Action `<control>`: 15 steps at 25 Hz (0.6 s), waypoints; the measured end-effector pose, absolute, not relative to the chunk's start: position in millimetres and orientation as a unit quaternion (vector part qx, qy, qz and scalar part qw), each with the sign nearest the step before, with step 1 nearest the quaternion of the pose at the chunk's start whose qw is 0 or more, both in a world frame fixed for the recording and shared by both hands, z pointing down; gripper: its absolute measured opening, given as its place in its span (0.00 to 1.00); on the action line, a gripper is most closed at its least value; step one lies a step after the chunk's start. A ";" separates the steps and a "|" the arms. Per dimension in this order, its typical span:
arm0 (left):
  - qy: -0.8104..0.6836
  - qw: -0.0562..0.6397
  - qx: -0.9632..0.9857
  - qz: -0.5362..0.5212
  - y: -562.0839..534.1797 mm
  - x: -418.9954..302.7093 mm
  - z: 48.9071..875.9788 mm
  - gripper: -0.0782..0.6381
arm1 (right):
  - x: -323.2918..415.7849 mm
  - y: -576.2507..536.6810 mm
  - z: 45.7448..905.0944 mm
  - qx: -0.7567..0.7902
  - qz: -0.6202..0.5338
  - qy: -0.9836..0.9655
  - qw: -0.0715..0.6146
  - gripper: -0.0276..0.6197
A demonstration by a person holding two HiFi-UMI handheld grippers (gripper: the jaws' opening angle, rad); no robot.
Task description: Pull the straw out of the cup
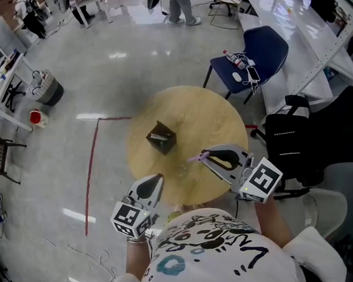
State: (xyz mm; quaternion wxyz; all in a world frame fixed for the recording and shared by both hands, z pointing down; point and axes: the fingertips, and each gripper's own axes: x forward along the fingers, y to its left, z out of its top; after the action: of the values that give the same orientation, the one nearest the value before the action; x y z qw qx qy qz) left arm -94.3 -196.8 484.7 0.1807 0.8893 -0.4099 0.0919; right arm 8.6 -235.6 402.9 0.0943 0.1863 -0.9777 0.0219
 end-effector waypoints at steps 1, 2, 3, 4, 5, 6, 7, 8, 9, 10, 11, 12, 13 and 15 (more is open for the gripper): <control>-0.408 0.180 0.890 0.092 -196.9 -93.7 484.3 0.13 | 11.8 -237.3 404.4 0.192 0.026 -0.977 0.094 0.10; -0.407 0.180 0.891 0.092 -197.0 -93.0 484.5 0.13 | 14.8 -239.0 406.1 0.197 0.030 -0.975 0.093 0.10; -0.405 0.180 0.892 0.093 -197.1 -91.8 485.2 0.13 | 17.8 -240.5 408.1 0.202 0.033 -0.974 0.093 0.10; -0.402 0.179 0.893 0.095 -196.8 -90.1 486.0 0.13 | 20.6 -241.4 410.3 0.206 0.034 -0.974 0.093 0.10; -0.399 0.179 0.894 0.095 -196.2 -88.3 486.5 0.13 | 22.9 -241.6 412.6 0.209 0.033 -0.973 0.093 0.10; -0.397 0.178 0.895 0.095 -195.2 -86.8 486.5 0.13 | 24.6 -240.9 415.0 0.212 0.032 -0.972 0.094 0.10; -0.395 0.178 0.896 0.095 -194.1 -85.7 486.4 0.13 | 25.7 -239.8 417.5 0.214 0.031 -0.972 0.096 0.10; -0.393 0.178 0.897 0.095 -193.1 -84.8 486.1 0.13 | 26.7 -238.4 420.1 0.216 0.031 -0.971 0.098 0.10; -0.393 0.178 0.897 0.095 -192.4 -84.0 485.8 0.13 | 27.7 -237.2 422.7 0.218 0.032 -0.970 0.101 0.10; -0.392 0.177 0.897 0.095 -192.1 -83.1 485.7 0.13 | 28.8 -236.1 425.4 0.219 0.033 -0.970 0.103 0.10; -0.393 0.177 0.897 0.096 -192.0 -82.1 485.9 0.13 | 30.1 -235.1 428.0 0.219 0.035 -0.970 0.104 0.10; -0.393 0.177 0.897 0.097 -192.1 -81.3 486.2 0.13 | 31.3 -234.4 430.3 0.219 0.037 -0.969 0.104 0.10; -0.394 0.177 0.897 0.098 -192.4 -80.7 486.6 0.13 | 32.4 -233.9 432.3 0.219 0.038 -0.969 0.105 0.10; -0.395 0.176 0.896 0.099 -192.9 -80.0 486.4 0.13 | 34.4 -233.0 435.7 0.221 0.039 -0.969 0.108 0.10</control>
State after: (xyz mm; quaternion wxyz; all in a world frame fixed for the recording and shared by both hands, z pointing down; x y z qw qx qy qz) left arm -80.0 -192.9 486.4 0.1762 0.8963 -0.3947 0.0989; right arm 34.4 -233.0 435.7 0.1077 0.2207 -0.9686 0.0388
